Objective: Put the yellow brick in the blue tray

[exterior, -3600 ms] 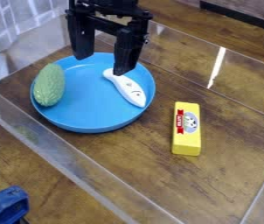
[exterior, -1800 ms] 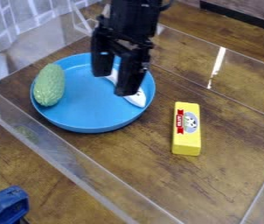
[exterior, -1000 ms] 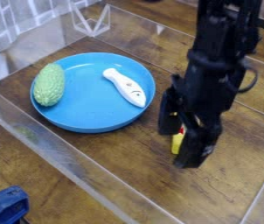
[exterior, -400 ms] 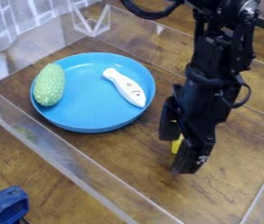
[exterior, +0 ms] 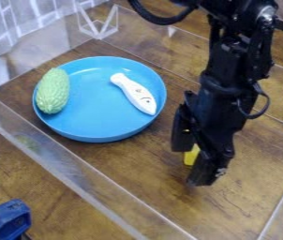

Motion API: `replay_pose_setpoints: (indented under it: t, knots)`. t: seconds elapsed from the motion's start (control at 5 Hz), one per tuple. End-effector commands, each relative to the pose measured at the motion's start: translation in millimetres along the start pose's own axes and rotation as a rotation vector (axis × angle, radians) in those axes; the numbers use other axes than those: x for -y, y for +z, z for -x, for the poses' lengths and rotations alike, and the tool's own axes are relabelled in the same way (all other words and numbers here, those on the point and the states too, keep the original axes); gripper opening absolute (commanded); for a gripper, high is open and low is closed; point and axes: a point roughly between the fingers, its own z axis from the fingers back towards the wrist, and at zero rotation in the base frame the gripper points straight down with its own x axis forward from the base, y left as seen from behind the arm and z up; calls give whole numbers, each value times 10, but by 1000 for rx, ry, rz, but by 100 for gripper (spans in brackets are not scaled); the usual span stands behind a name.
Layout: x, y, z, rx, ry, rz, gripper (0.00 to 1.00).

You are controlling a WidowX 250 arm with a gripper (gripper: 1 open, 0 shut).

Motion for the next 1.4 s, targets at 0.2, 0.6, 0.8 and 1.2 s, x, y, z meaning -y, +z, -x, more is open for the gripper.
replay_pose_setpoints:
  t: [0.2,0.6,0.8,1.2]
  knots:
    - [33,-102,-80,36,70,-7,100]
    - [-35,-302,-38,49,196,-2,0]
    - [-73,-204,-69,55,206,-9,0]
    - [-138,-45,-136,70,221,-16,0]
